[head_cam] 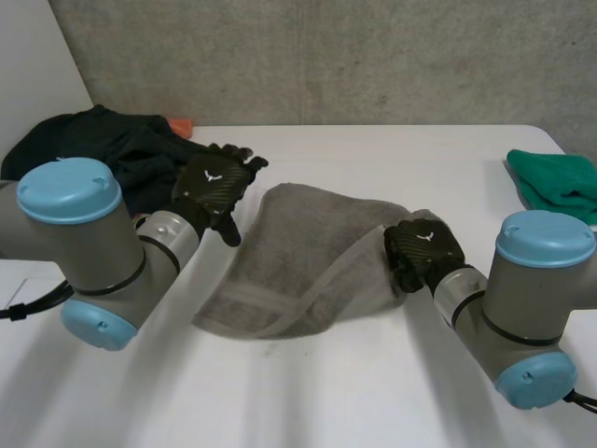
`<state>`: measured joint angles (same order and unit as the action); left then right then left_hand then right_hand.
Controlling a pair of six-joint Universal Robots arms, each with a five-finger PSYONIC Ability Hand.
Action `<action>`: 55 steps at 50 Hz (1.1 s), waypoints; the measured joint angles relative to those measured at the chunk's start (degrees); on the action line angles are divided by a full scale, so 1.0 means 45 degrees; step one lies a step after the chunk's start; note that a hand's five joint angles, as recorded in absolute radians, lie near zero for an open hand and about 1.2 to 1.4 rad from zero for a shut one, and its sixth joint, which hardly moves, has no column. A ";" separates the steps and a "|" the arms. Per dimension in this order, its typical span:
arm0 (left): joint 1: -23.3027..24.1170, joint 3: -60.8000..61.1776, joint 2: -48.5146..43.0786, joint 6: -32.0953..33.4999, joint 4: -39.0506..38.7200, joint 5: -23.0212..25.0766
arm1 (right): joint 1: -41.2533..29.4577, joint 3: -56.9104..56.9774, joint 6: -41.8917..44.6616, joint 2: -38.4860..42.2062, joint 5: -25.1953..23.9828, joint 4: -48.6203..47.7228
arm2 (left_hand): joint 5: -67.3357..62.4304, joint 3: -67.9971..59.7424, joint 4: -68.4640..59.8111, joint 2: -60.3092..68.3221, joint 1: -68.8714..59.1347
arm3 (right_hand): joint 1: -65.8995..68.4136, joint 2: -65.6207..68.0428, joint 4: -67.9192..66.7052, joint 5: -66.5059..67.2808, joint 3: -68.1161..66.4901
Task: Fold the laundry.
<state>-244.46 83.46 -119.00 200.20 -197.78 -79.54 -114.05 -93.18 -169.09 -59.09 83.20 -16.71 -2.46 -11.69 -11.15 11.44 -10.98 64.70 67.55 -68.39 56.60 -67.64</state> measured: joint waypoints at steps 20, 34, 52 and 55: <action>-0.1254 0.0164 0.2337 -0.1440 -0.0193 -0.0795 | -0.3665 0.1021 -0.1680 -0.1340 -0.0513 -0.0261 | 0.0000 0.0000 0.0000 0.0000 0.0000 | 0.0000 0.0000 -0.0003 0.0001 0.0000; -0.1508 0.0146 0.2418 -0.1980 -0.0115 -0.1146 | -0.4598 0.3024 -0.2010 -0.0366 0.1033 0.1312 | 0.0000 0.0000 0.0000 0.0000 0.0000 | -1.1551 -1.2351 1.2423 -1.2046 1.2276; 0.0630 -0.1210 0.1693 -0.1474 0.5451 -0.3068 | -0.0300 0.6291 0.2389 -0.0253 -0.0363 0.4994 | 0.0000 0.0000 0.0000 0.0000 0.0000 | -1.1551 -1.2395 1.2594 -1.2051 1.2403; 0.1165 -0.1395 0.1298 -0.1316 0.6593 -0.3541 | 0.0030 0.6665 0.3966 0.0459 -0.0760 0.5474 | 0.0000 0.0000 0.0000 0.0000 0.0000 | -1.1551 -1.2387 1.2585 -1.2048 1.2392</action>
<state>-239.22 77.18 -113.17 194.28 -168.11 -95.48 -113.92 -63.18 -151.25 -57.03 79.78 7.92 -2.46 -11.69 -11.15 11.44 -10.98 12.72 11.80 -11.76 2.39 -11.87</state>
